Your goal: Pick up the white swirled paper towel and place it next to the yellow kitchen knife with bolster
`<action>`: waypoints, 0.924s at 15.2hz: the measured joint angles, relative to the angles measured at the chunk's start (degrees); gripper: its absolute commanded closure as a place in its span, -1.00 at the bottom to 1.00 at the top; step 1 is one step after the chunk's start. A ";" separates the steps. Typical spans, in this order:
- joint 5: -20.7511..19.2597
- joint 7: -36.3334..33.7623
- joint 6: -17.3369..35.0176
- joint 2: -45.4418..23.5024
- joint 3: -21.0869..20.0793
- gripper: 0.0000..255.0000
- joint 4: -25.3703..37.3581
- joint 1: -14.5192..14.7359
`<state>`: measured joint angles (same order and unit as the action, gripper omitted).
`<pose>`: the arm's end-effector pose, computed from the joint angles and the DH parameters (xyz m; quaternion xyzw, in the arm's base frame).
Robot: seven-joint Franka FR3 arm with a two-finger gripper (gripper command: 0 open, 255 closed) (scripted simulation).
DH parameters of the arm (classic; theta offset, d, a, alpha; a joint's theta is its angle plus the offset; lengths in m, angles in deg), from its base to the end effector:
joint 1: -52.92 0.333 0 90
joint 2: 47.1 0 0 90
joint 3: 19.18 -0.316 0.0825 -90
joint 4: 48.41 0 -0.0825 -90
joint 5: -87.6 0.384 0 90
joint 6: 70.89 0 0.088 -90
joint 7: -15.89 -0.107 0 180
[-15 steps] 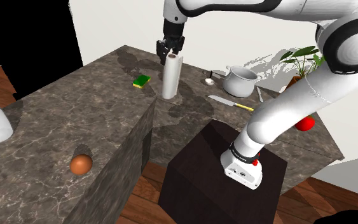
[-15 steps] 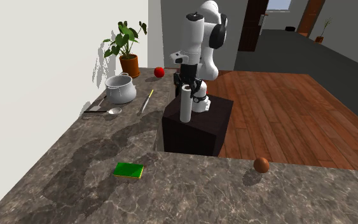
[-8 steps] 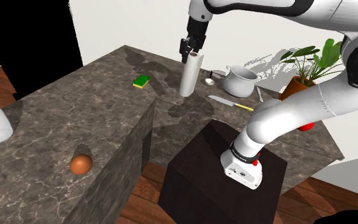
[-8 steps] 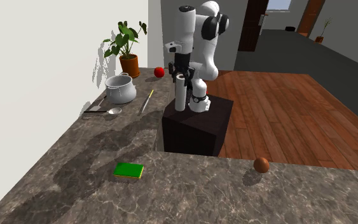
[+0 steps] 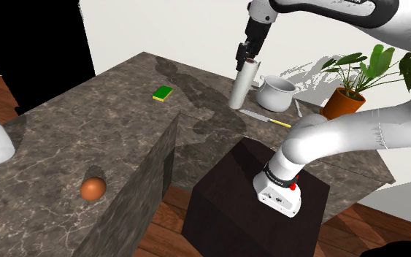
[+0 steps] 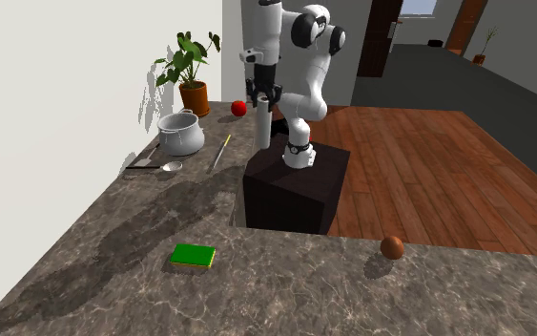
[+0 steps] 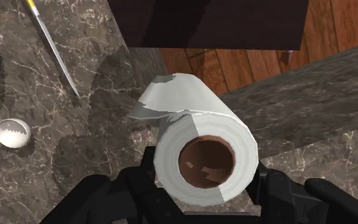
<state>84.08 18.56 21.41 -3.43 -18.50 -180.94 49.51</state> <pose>0.3167 -0.0302 0.6073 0.9991 -0.0106 0.0284 0.0283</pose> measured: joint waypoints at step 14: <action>-11.19 16.27 -12.18 13.66 13.99 1.00 0.41 -5.15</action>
<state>72.89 34.83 9.23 10.23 -4.51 -180.54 44.36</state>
